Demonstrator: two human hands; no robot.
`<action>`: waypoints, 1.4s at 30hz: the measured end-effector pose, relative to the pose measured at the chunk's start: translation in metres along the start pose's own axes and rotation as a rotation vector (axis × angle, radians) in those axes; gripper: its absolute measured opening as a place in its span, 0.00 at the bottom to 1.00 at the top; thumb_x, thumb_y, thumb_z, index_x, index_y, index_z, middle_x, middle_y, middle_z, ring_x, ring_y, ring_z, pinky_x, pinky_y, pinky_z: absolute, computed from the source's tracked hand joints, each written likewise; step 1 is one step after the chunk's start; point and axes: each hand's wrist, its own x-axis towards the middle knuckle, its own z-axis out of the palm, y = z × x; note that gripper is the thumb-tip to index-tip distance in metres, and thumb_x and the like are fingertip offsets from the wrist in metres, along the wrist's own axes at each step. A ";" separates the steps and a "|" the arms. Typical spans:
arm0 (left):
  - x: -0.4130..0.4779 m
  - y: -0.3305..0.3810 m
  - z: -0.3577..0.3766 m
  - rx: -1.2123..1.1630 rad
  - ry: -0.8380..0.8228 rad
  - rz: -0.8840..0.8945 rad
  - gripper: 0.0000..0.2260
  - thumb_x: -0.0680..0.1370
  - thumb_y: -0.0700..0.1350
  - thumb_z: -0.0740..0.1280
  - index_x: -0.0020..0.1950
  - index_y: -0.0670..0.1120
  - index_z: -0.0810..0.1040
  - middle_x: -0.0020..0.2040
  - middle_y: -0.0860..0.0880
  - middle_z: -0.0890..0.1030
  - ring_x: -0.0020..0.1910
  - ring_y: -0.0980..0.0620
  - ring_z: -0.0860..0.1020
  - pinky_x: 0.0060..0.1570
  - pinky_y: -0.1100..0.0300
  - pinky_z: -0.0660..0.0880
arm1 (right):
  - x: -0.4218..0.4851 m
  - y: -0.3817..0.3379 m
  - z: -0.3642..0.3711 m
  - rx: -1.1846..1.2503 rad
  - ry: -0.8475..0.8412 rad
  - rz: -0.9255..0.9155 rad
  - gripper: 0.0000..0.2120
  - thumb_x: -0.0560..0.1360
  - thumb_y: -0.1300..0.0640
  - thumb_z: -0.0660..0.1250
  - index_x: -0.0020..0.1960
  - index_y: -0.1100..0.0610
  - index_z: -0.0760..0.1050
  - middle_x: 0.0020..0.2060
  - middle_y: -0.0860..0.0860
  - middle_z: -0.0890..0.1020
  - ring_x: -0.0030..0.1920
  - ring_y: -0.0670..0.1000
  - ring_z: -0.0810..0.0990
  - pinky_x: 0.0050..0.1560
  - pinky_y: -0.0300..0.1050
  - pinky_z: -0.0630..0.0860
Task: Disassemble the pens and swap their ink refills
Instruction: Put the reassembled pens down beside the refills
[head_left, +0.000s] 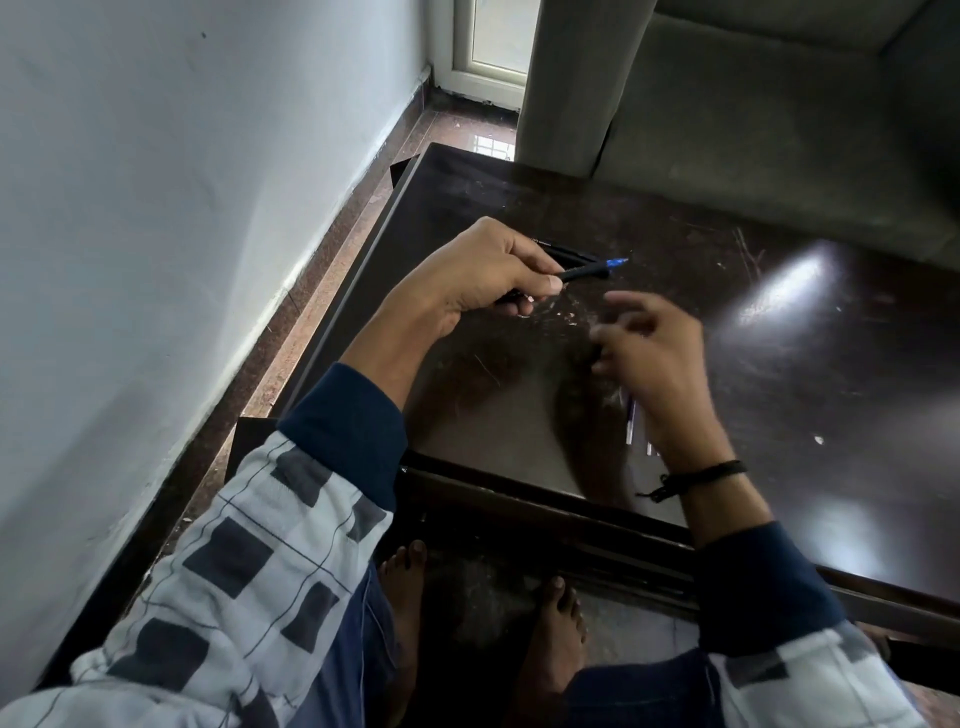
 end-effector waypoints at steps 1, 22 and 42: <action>-0.001 0.000 0.000 0.018 -0.019 -0.004 0.05 0.76 0.37 0.75 0.52 0.44 0.87 0.38 0.49 0.85 0.34 0.57 0.81 0.37 0.64 0.79 | 0.002 -0.004 -0.005 0.234 0.034 0.037 0.14 0.77 0.67 0.71 0.60 0.57 0.81 0.44 0.51 0.79 0.38 0.48 0.82 0.40 0.46 0.84; -0.003 0.000 0.009 0.088 -0.100 0.002 0.06 0.77 0.37 0.74 0.51 0.46 0.87 0.39 0.49 0.86 0.36 0.57 0.82 0.39 0.65 0.79 | 0.003 0.002 -0.004 0.652 0.261 -0.145 0.09 0.74 0.64 0.75 0.53 0.56 0.84 0.49 0.57 0.80 0.52 0.54 0.82 0.53 0.44 0.82; 0.000 -0.005 0.050 0.124 0.073 0.157 0.05 0.77 0.39 0.75 0.51 0.46 0.87 0.38 0.50 0.85 0.33 0.58 0.79 0.38 0.64 0.76 | -0.009 0.000 0.000 0.621 0.235 -0.140 0.17 0.76 0.68 0.73 0.64 0.61 0.79 0.43 0.53 0.83 0.47 0.52 0.84 0.51 0.45 0.83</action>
